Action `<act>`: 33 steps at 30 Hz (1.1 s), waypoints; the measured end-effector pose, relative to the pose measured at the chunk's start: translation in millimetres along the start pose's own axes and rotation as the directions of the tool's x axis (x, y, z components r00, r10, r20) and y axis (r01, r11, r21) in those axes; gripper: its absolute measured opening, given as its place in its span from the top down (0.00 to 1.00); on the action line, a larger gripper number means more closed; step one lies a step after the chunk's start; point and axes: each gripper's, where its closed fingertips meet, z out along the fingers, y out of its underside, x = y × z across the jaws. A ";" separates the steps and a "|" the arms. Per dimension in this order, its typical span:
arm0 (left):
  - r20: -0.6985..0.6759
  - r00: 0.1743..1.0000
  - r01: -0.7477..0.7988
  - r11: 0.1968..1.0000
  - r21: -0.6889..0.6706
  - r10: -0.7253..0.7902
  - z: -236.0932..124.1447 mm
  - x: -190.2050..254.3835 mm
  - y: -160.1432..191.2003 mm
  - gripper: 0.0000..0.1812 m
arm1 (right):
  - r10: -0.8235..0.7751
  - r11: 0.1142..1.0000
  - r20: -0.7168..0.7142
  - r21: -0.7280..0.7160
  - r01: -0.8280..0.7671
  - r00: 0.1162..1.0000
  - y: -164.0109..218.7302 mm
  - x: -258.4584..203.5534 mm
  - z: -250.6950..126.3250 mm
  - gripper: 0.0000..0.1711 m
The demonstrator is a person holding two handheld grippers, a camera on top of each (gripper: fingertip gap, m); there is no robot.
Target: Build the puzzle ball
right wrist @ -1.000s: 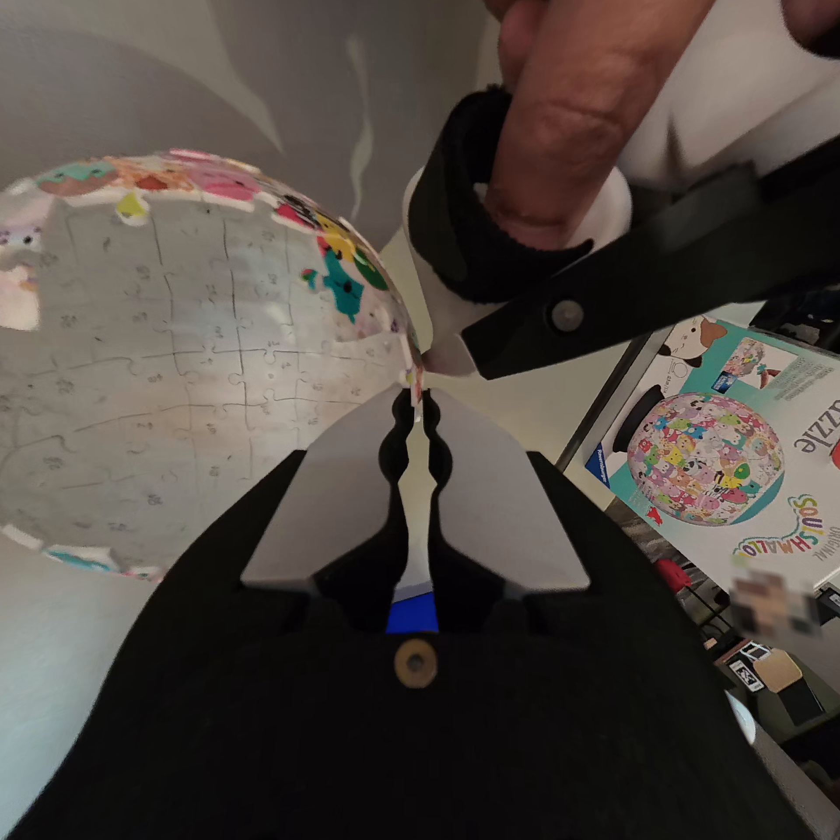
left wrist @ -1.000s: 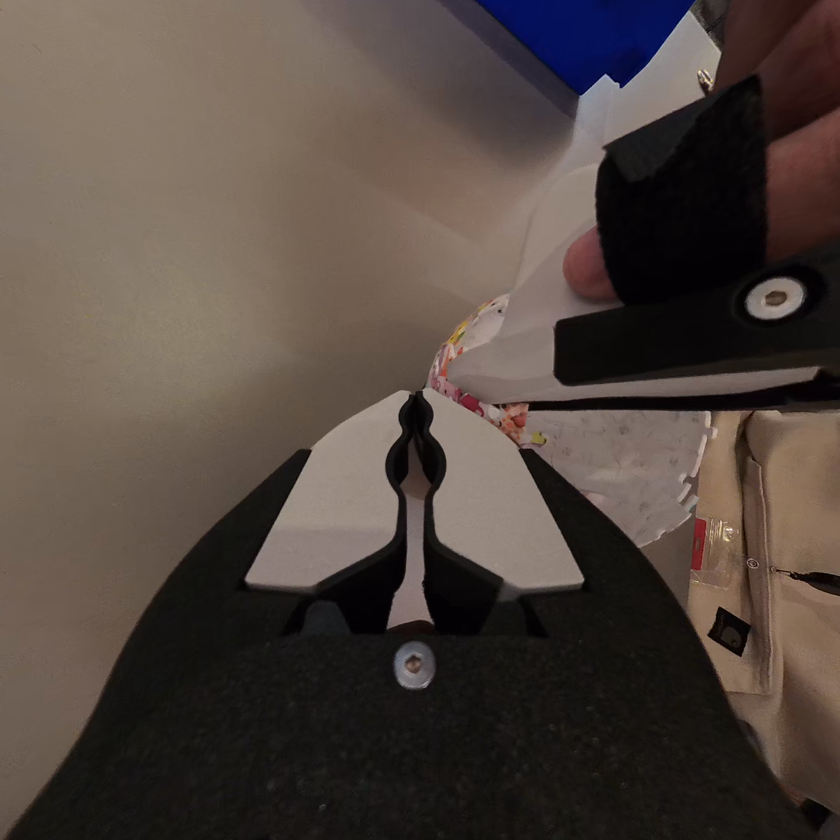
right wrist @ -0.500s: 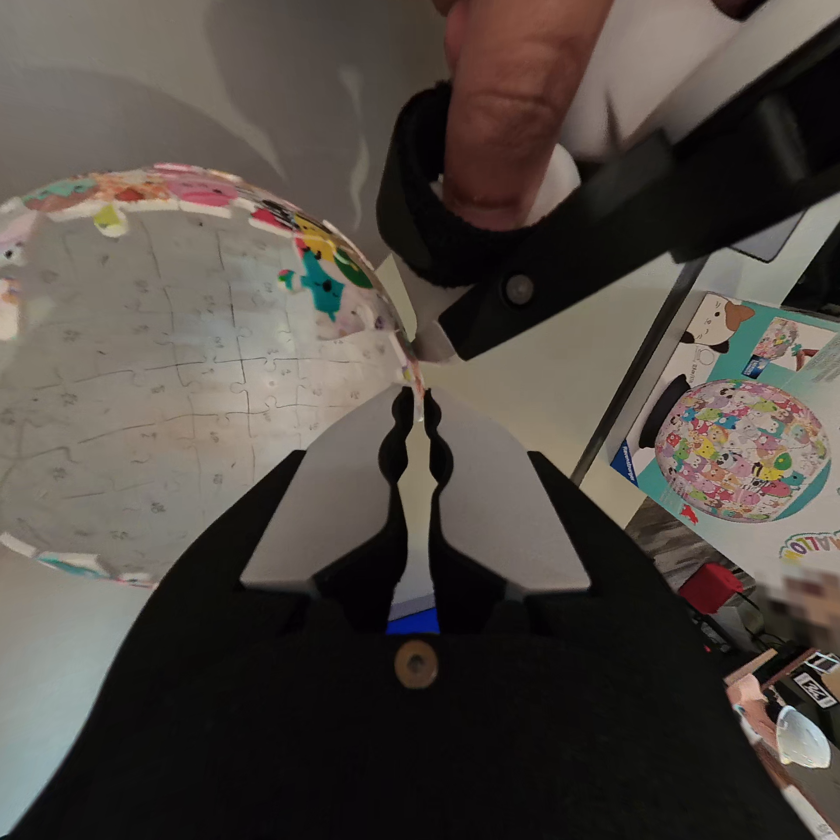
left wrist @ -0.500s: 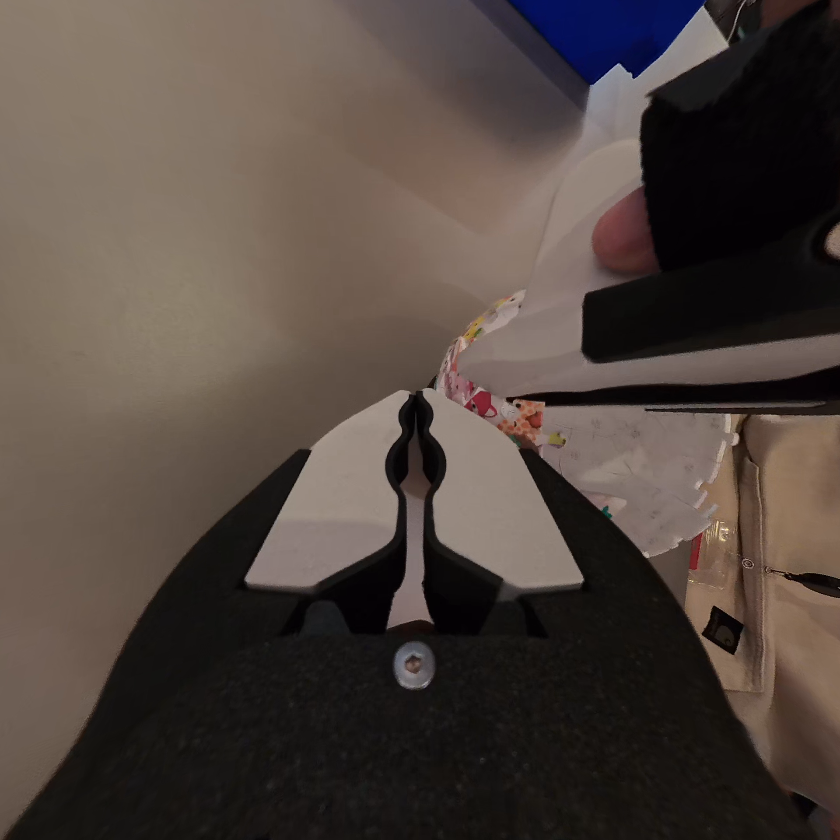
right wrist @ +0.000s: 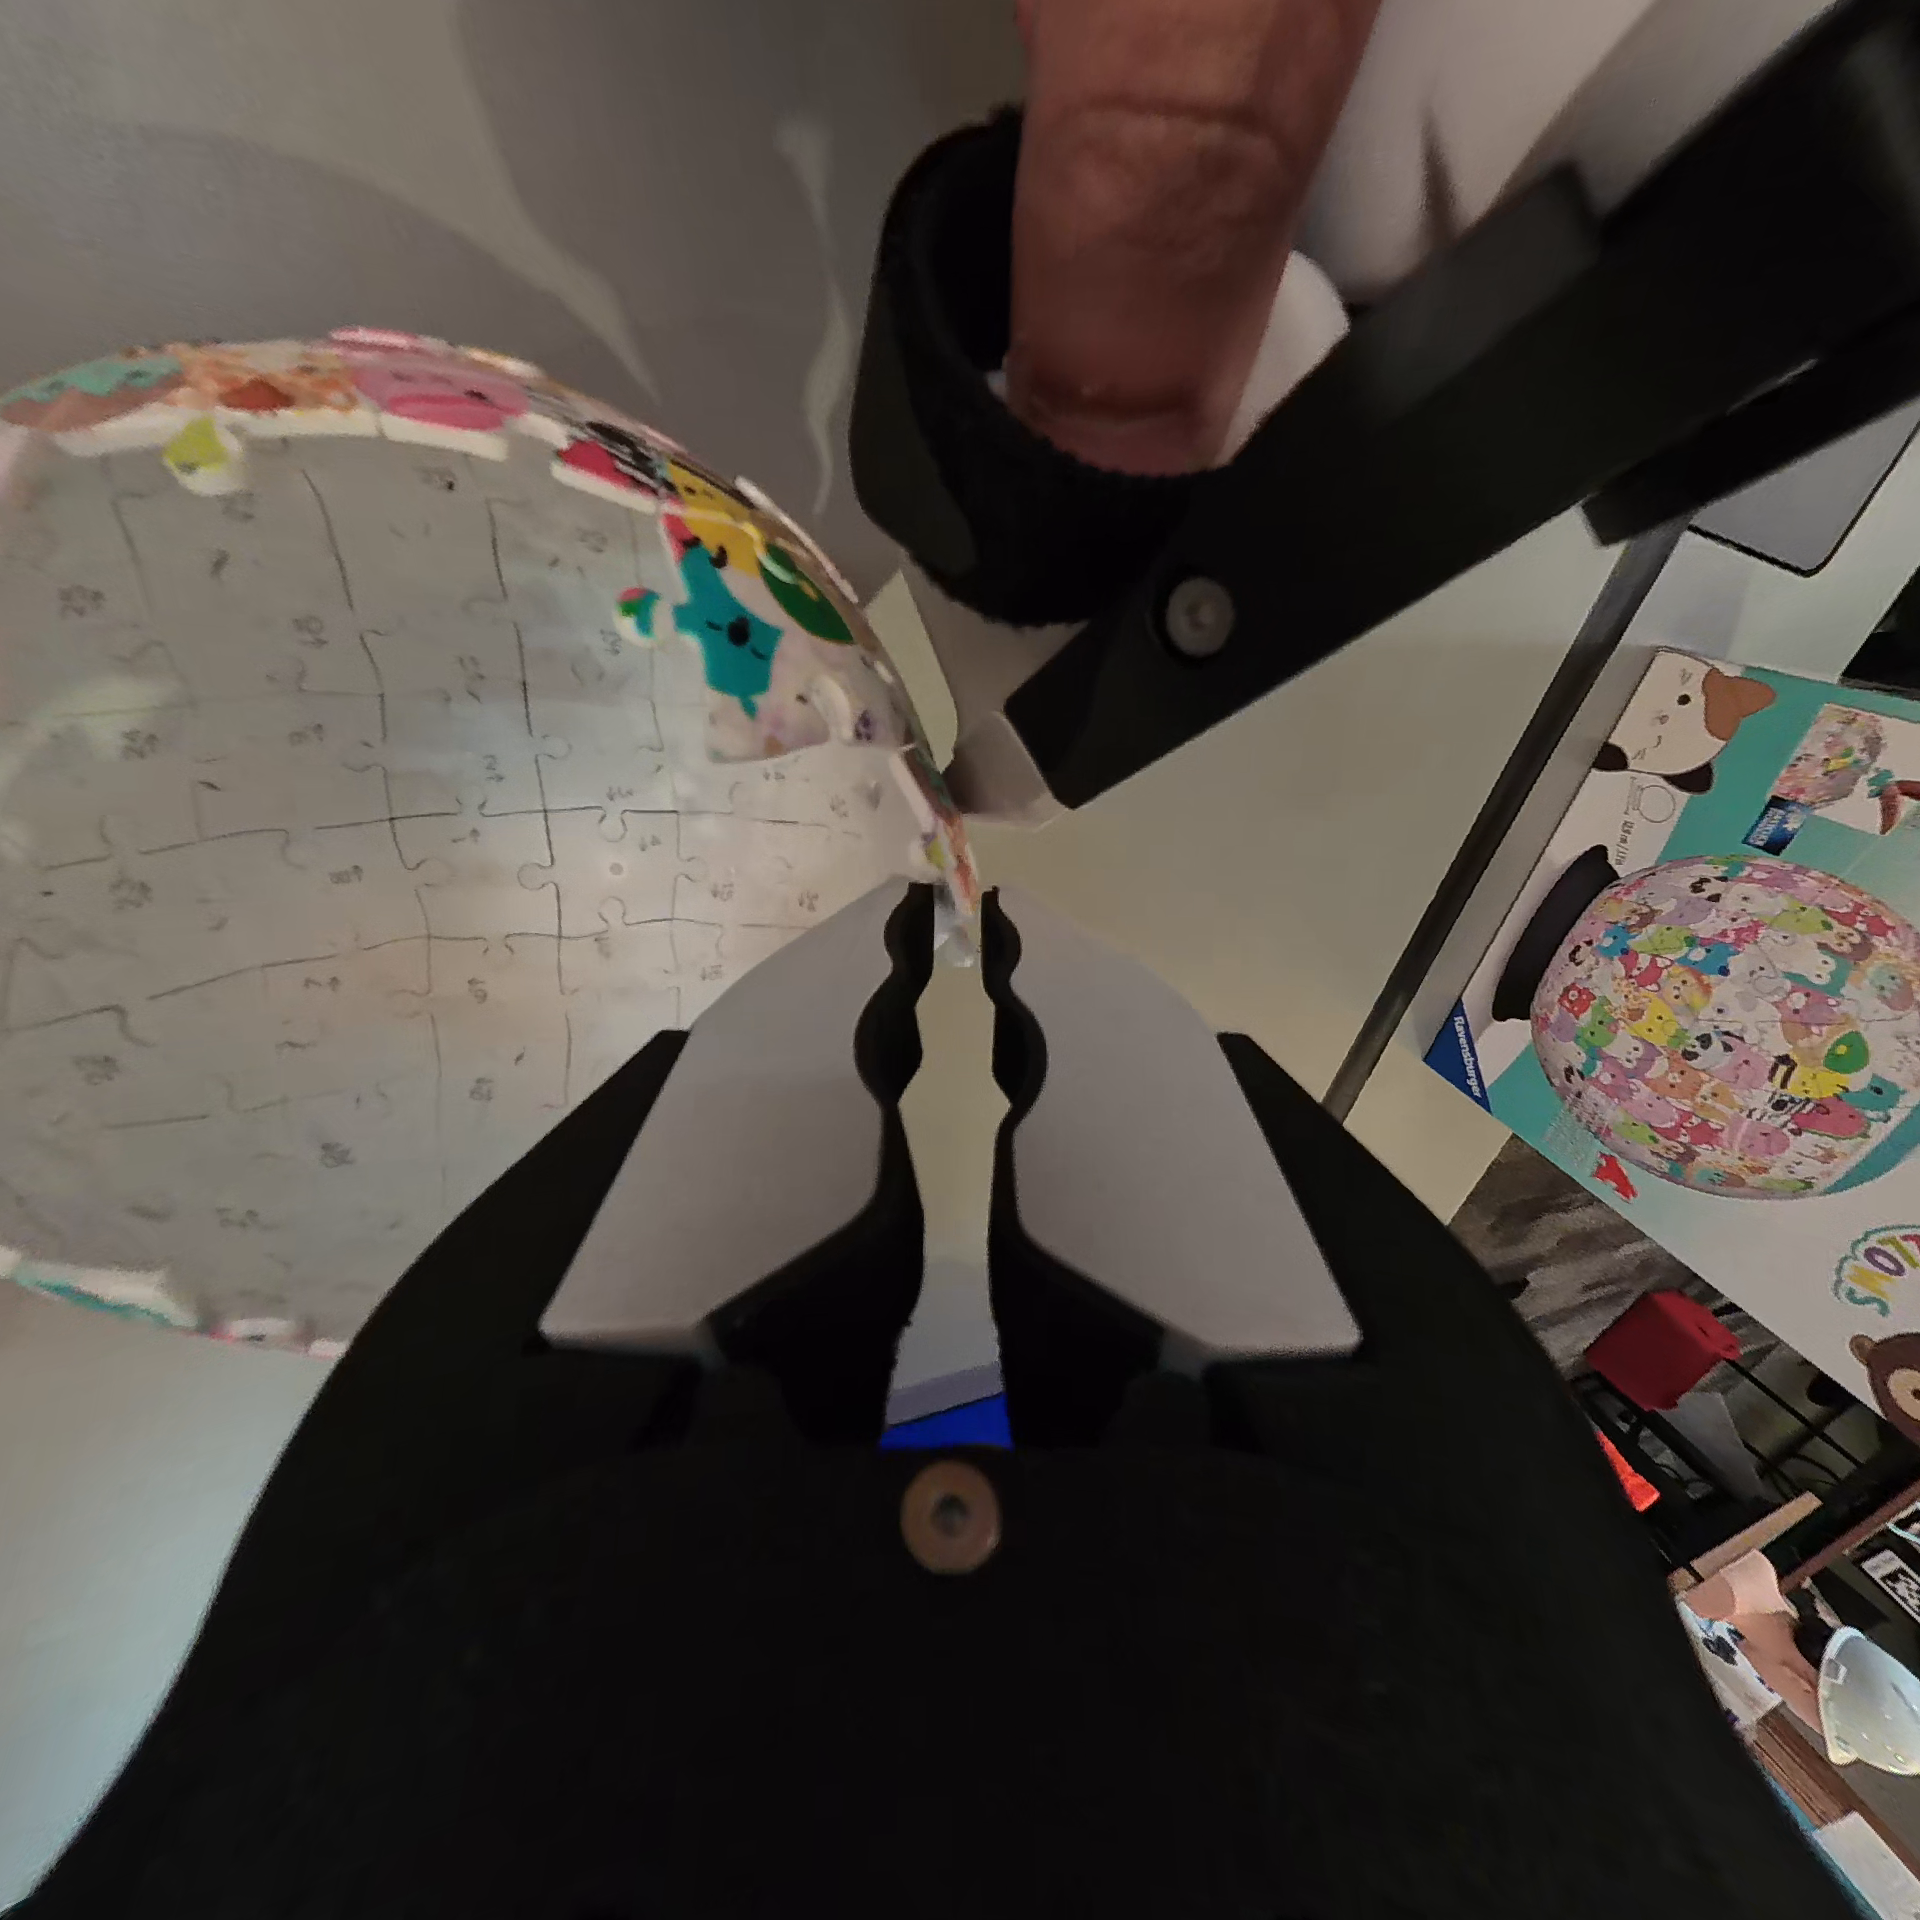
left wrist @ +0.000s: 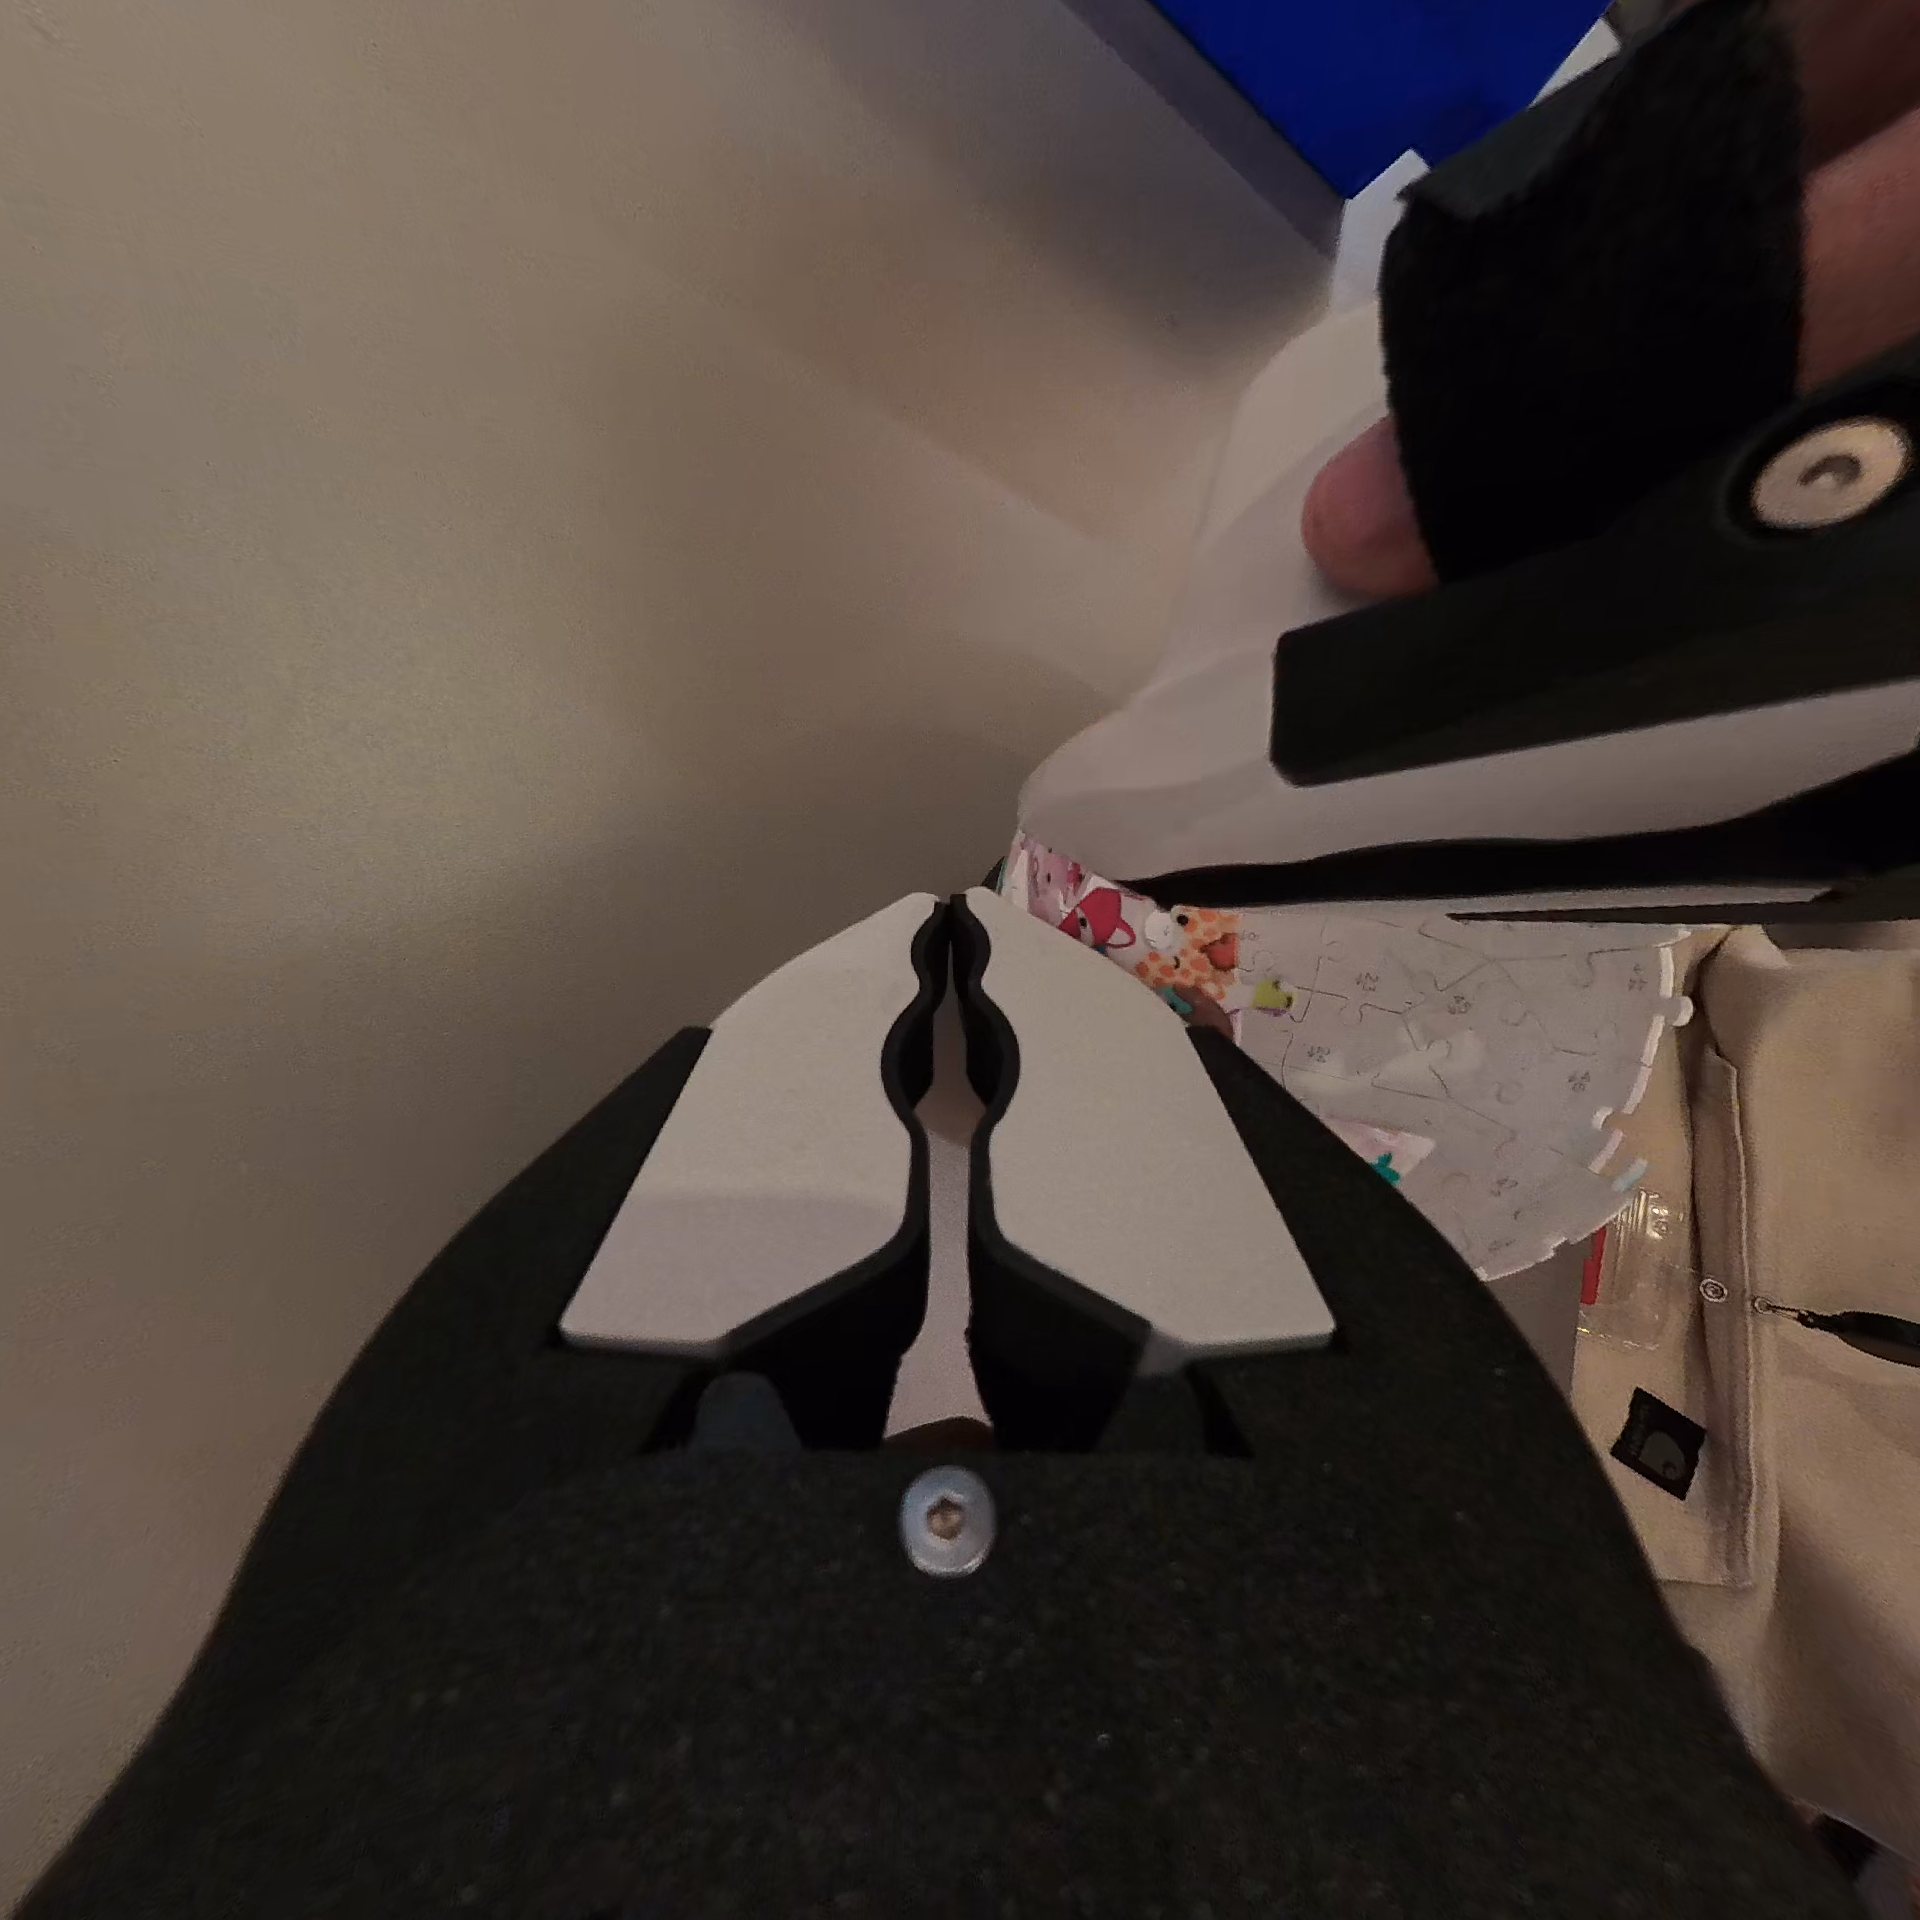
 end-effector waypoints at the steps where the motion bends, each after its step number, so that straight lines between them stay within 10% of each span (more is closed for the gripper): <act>1: -0.001 1.000 0.000 1.000 0.000 0.000 0.1 0.1 0.1 1.00 | 0.002 1.000 0.004 0.004 -0.002 1.000 -0.5 -0.6 0.2 0.95; 22: 0.015 1.000 -0.002 0.999 0.050 0.001 -12.3 -1.8 -3.4 1.00 | -0.036 0.987 0.116 0.158 0.018 0.993 4.8 1.2 -12.9 0.87; 33: 0.248 0.969 -0.092 0.933 0.347 0.003 -118.7 42.5 -12.7 1.00 | -0.015 0.868 0.273 0.481 -0.123 0.962 -6.6 5.8 -27.9 0.88</act>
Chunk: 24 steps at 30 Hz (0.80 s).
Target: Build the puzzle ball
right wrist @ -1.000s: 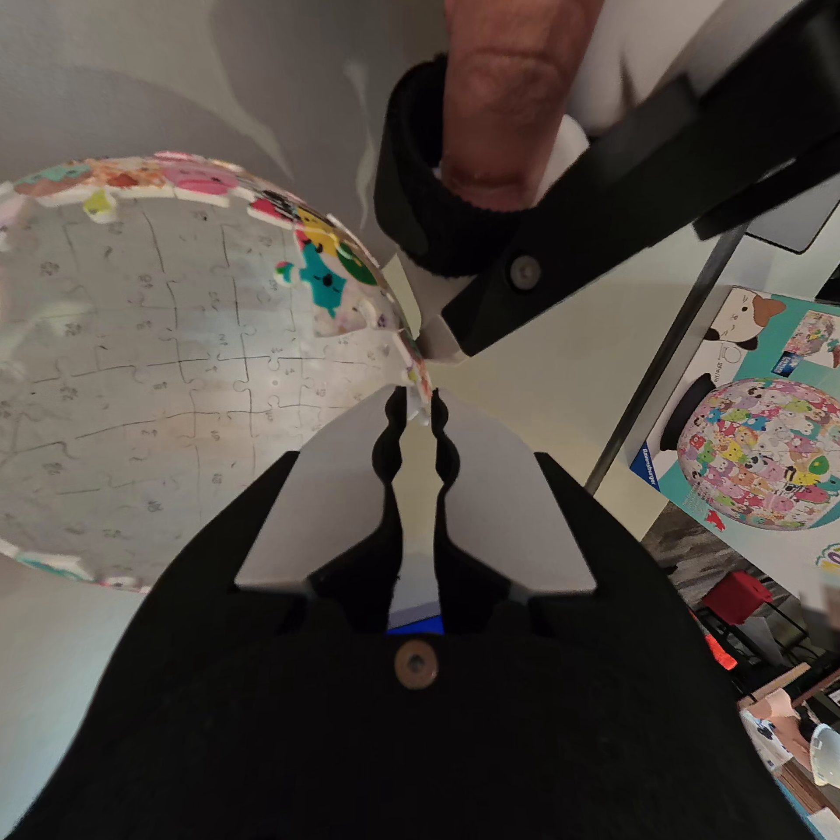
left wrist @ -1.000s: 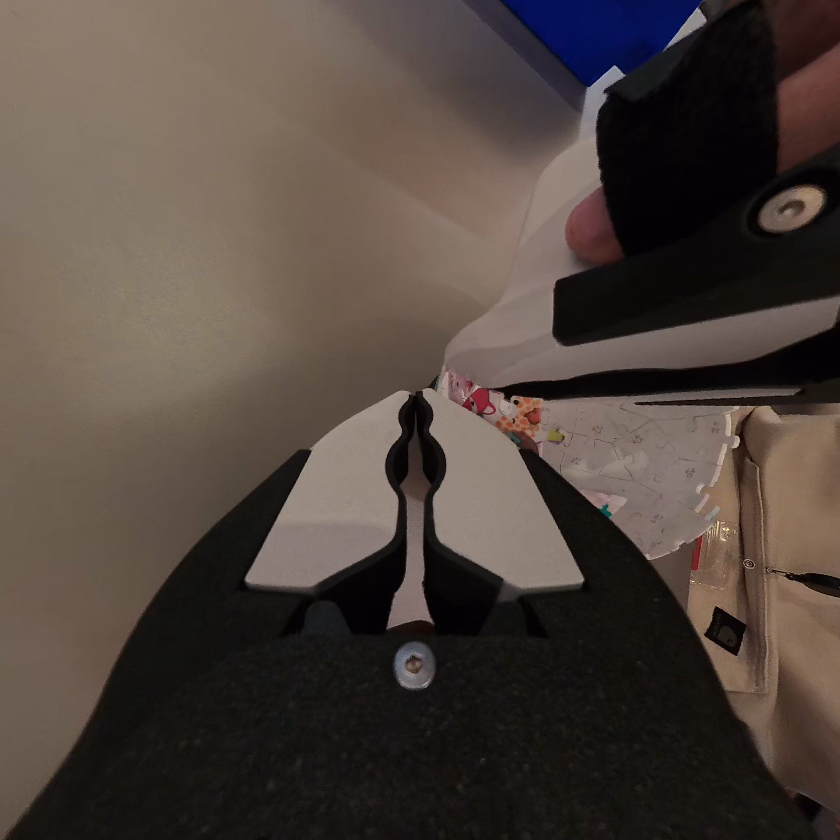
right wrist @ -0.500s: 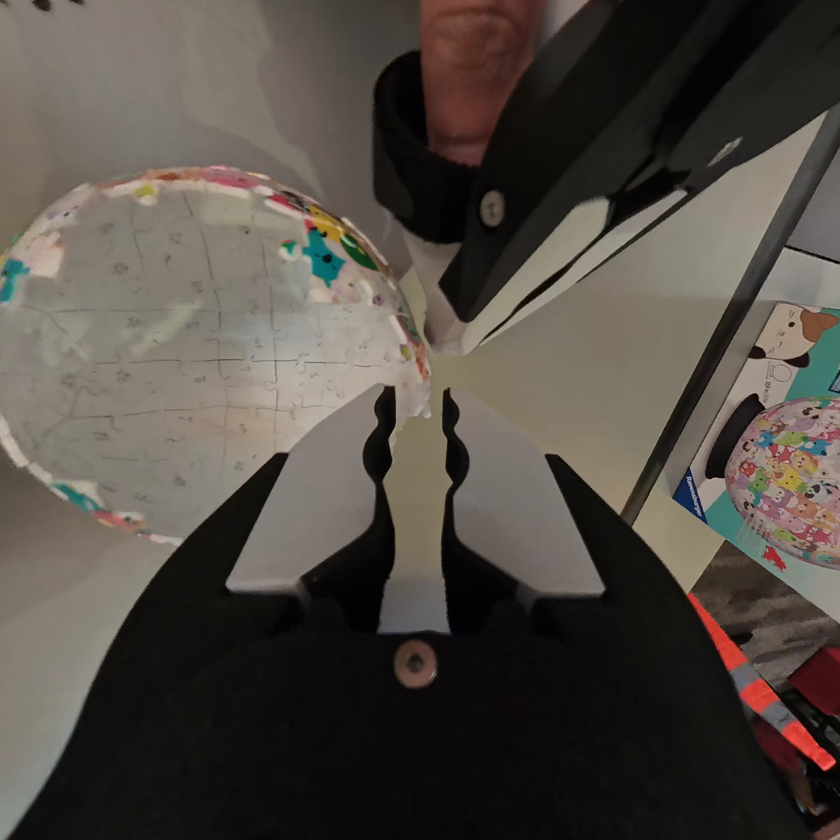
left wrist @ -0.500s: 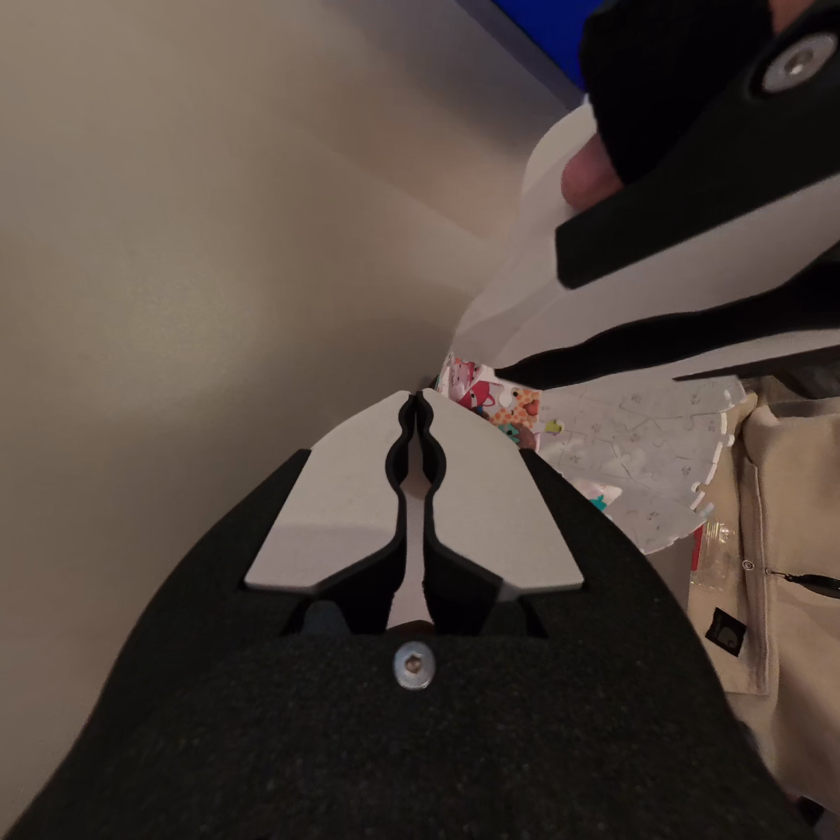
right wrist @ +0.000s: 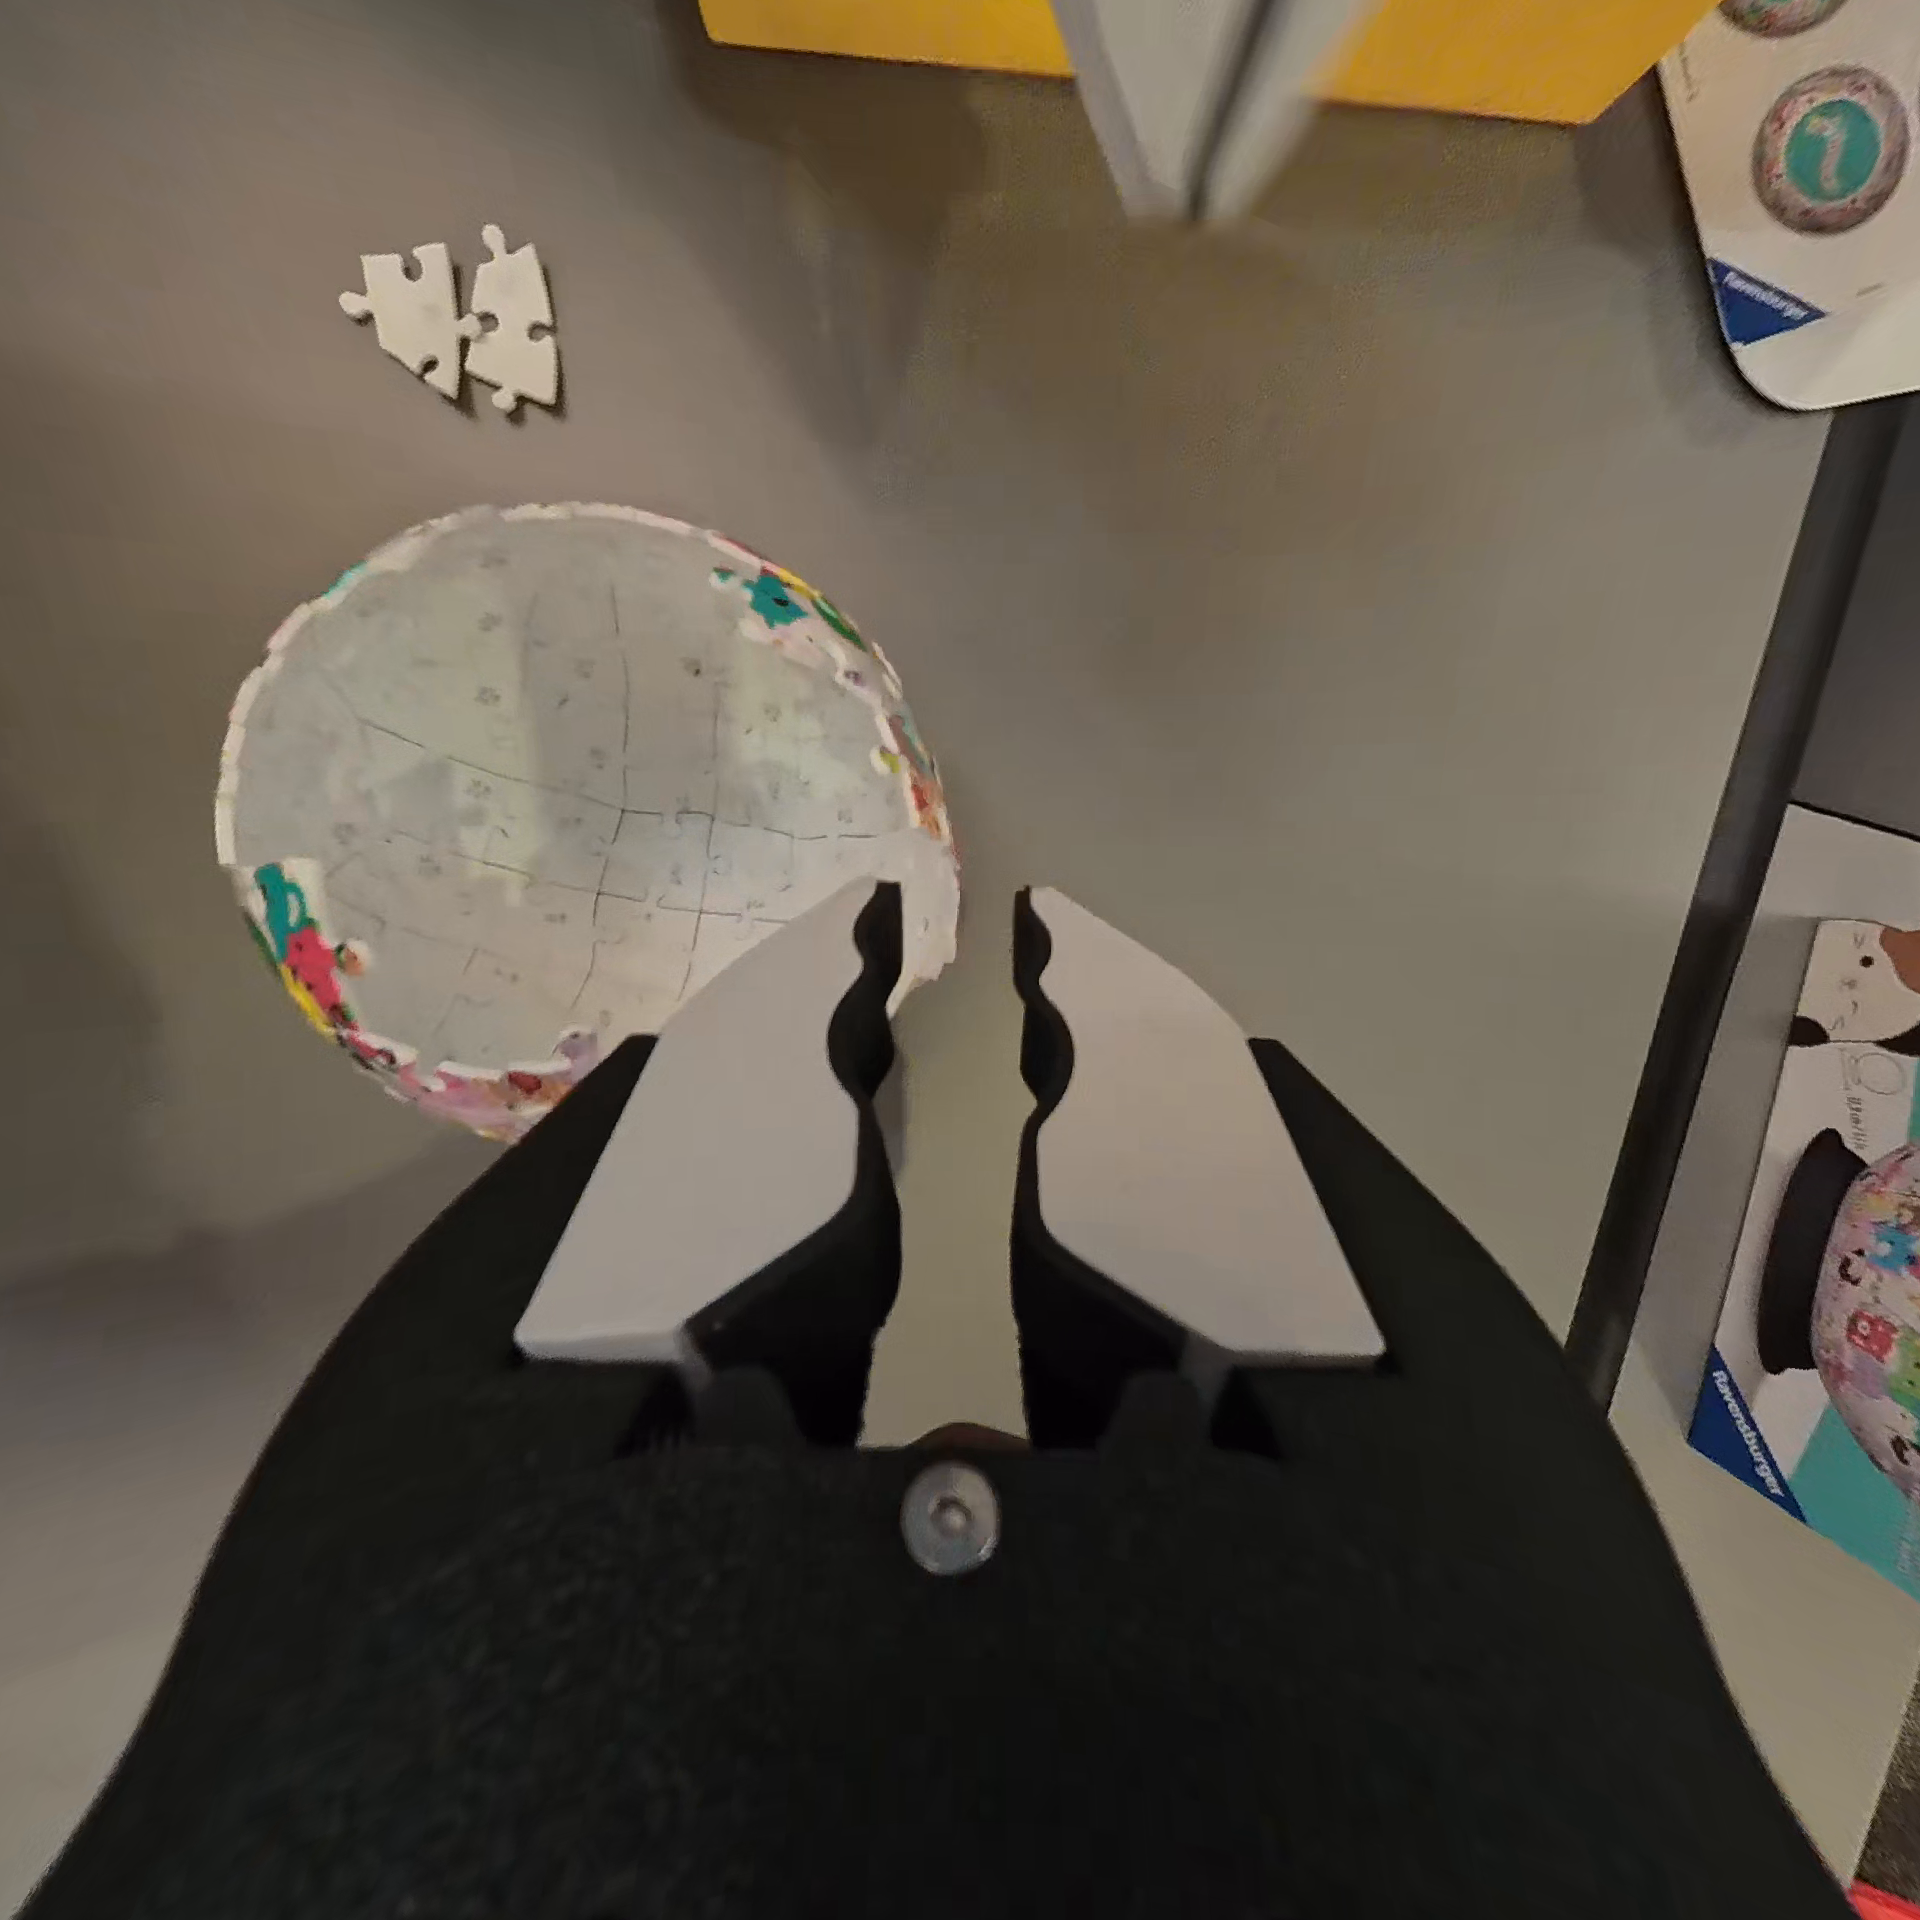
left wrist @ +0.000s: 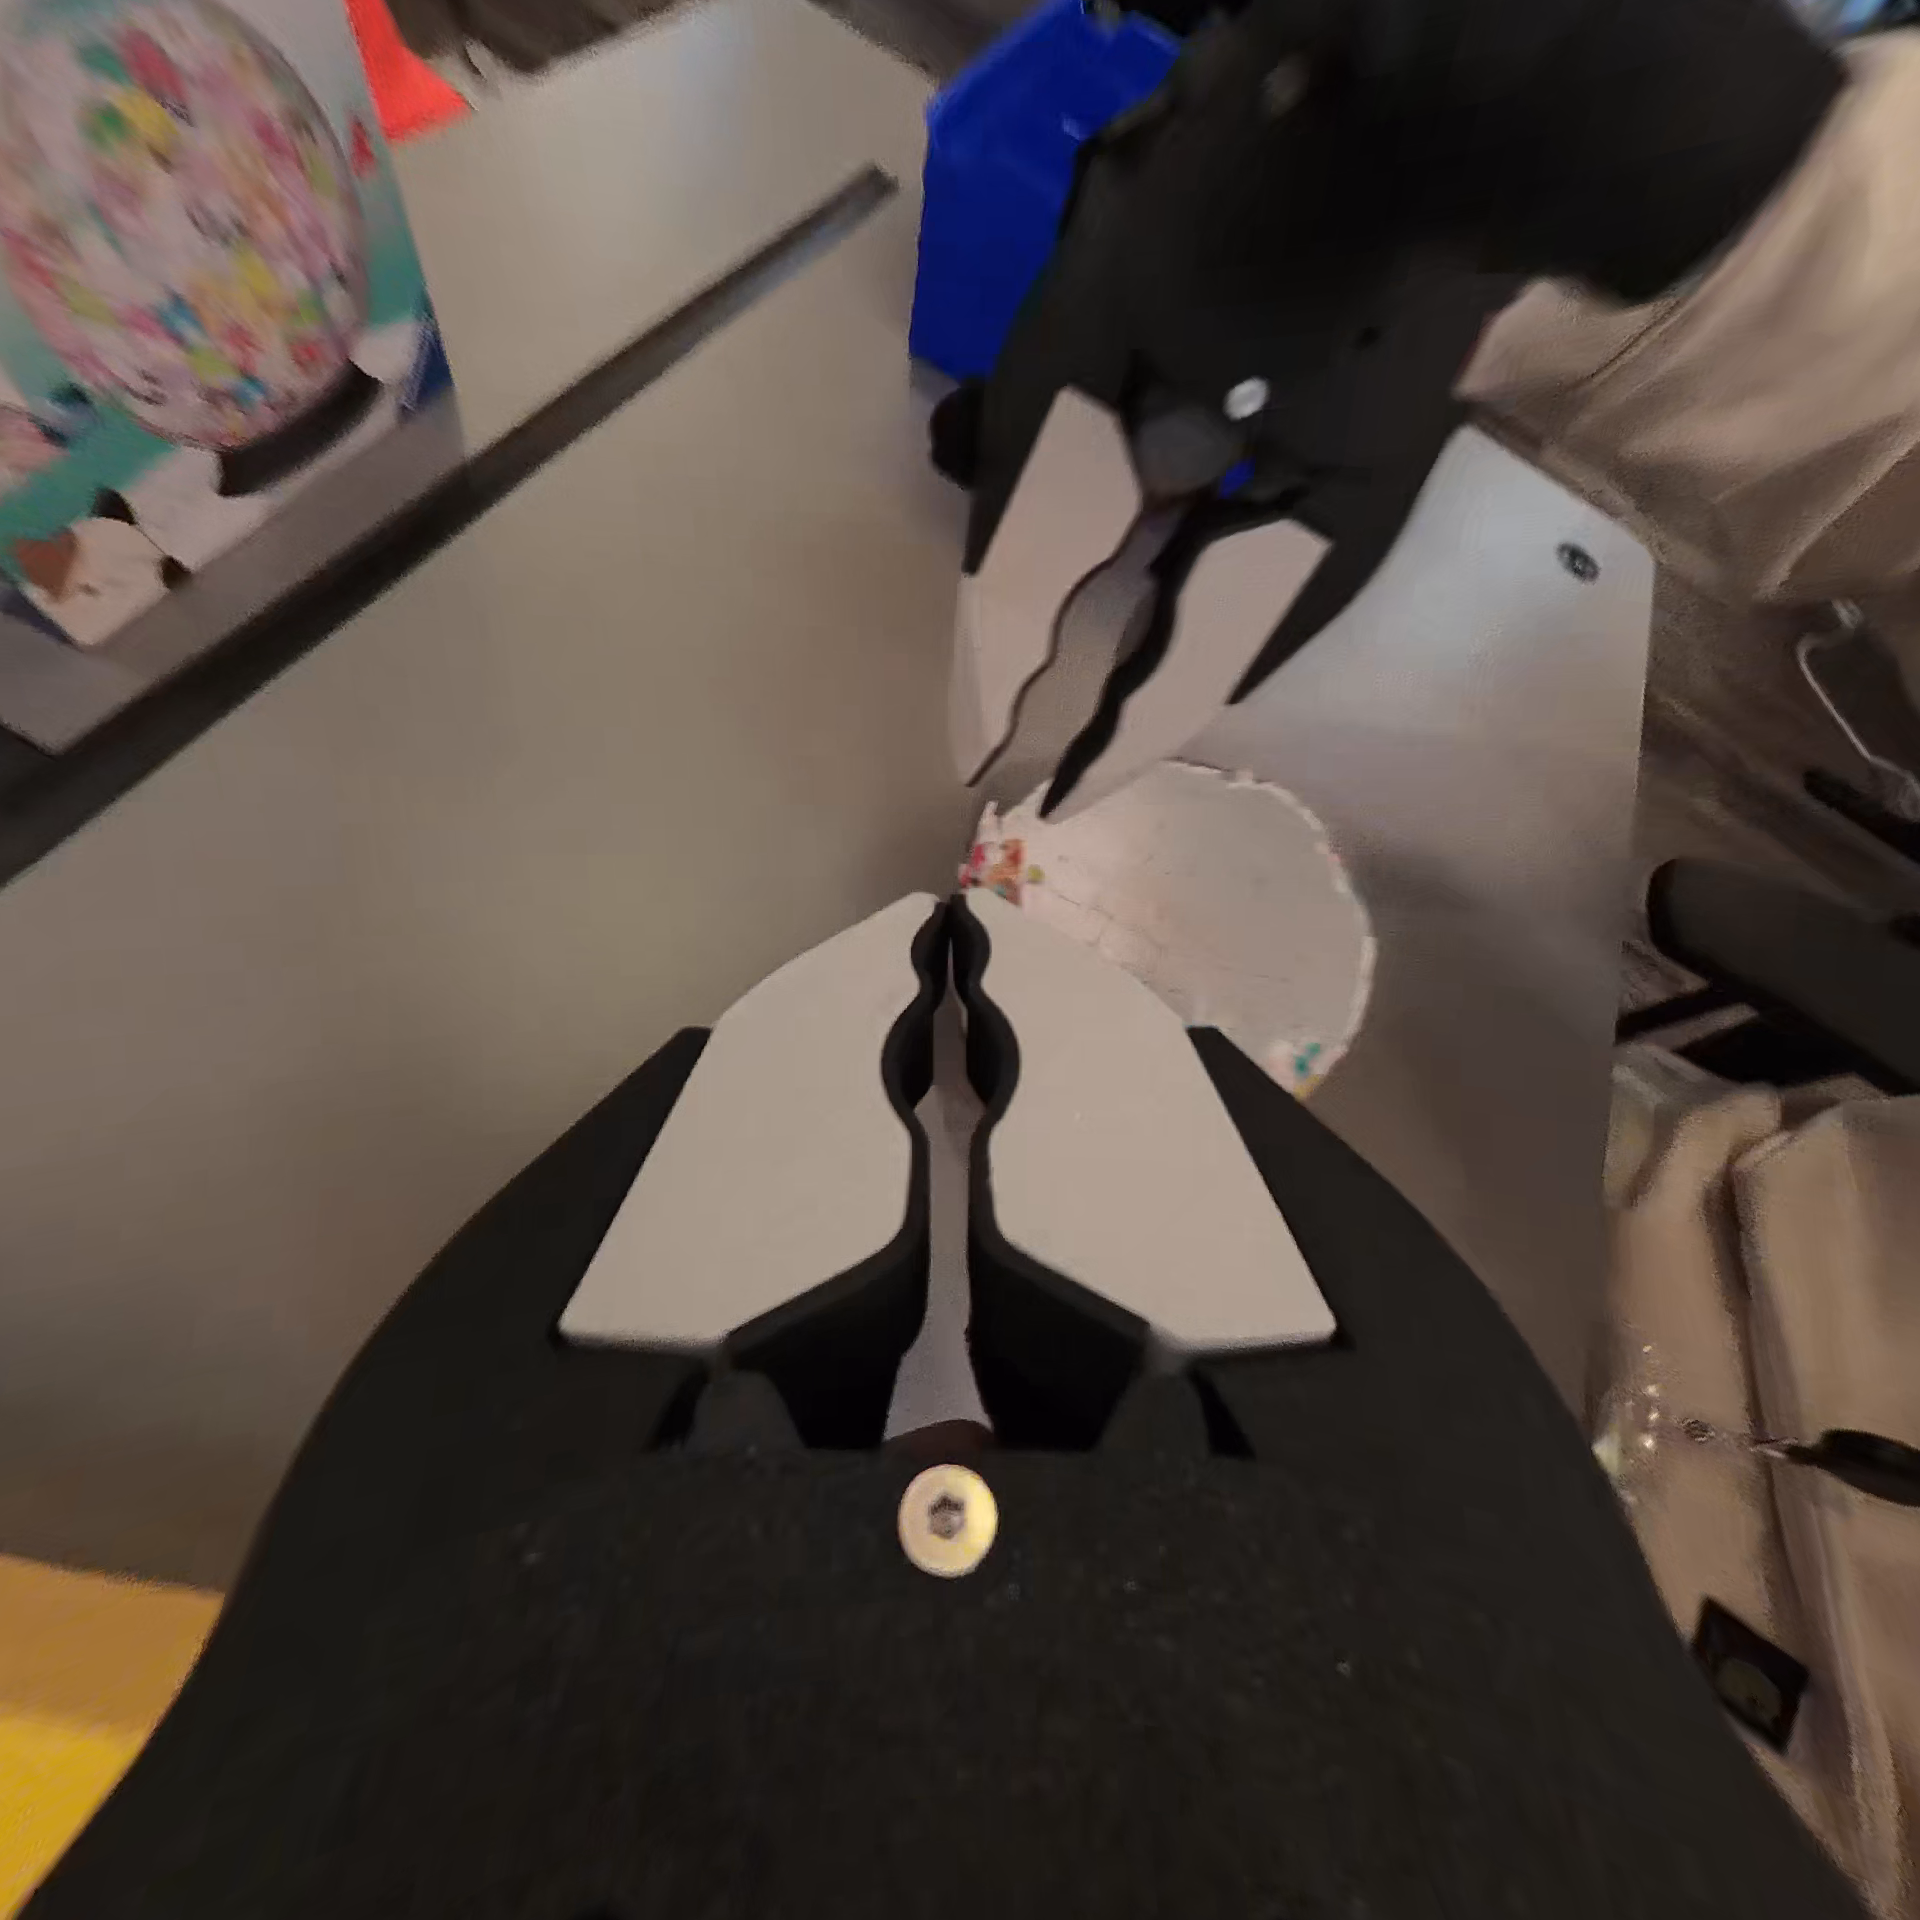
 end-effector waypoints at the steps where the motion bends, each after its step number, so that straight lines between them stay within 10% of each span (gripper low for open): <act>1: 0.024 1.000 0.000 1.000 0.031 -0.001 -13.8 11.5 0.8 1.00 | 0.008 1.000 -0.012 -0.006 -0.008 1.000 -0.1 1.8 1.4 0.88; 14: 0.028 0.995 0.088 0.965 0.245 -0.098 -64.1 183.7 124.7 1.00 | 0.013 0.998 0.059 -0.067 -0.009 0.998 12.6 1.0 26.9 0.84; 24: -0.078 0.987 0.153 0.958 0.241 -0.138 -35.4 209.5 161.0 1.00 | 0.042 0.994 0.134 -0.108 -0.027 0.990 12.1 -5.8 32.9 0.89</act>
